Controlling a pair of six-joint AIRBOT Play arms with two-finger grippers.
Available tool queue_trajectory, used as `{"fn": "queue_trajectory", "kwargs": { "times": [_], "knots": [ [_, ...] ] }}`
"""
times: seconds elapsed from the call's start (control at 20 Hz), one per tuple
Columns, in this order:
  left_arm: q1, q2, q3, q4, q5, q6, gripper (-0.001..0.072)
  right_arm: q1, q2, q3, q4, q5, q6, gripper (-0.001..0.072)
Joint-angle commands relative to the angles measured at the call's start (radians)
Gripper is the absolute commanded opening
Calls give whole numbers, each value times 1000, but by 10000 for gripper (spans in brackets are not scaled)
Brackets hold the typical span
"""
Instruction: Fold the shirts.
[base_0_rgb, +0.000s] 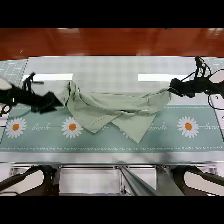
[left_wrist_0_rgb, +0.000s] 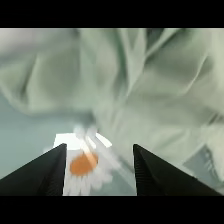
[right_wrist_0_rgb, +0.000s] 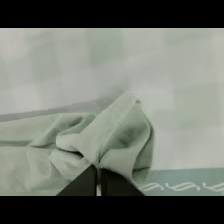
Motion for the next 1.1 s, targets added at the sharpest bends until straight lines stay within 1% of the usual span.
{"fn": "queue_trajectory", "kwargs": {
  "times": [0.0, 0.1, 0.2, 0.35, 0.5, 0.65, 0.8, 0.85, 0.9, 0.95, 1.05],
  "knots": [
    [-16, 165, -274, -78, 9, 6, 505, 0, -5, 6, 3, 47, -36, 31],
    [-53, 172, -380, -137, 29, 6, 504, 0, -5, 6, 3, 55, -39, 31],
    [-112, 172, -445, -236, 114, 6, 504, 0, -5, 6, 4, 66, -43, 31],
    [-217, 152, -462, -347, 264, -13, 505, 1, -5, 6, 4, 73, -47, 31],
    [-294, 101, -461, -449, 377, -13, 504, 1, -5, 6, 4, 76, -51, 31],
    [-349, 38, -460, -528, 438, -8, 504, 1, -5, 6, 4, 76, -53, 31],
    [-376, -34, -436, -543, 460, 2, 498, 1, -5, 6, 4, 74, -52, 31],
    [-380, -48, -416, -549, 455, 29, 361, 1, -5, 6, 4, 76, -52, 31],
    [-385, -51, -392, -554, 450, 70, 83, 1, -5, 6, 6, 79, -51, 31],
    [-389, -50, -360, -564, 443, 125, 19, 1, -5, 6, 11, 84, -51, 31],
    [-383, -50, -279, -566, 422, 157, 19, 0, -5, 6, 32, 96, -52, 31]
  ]
}}
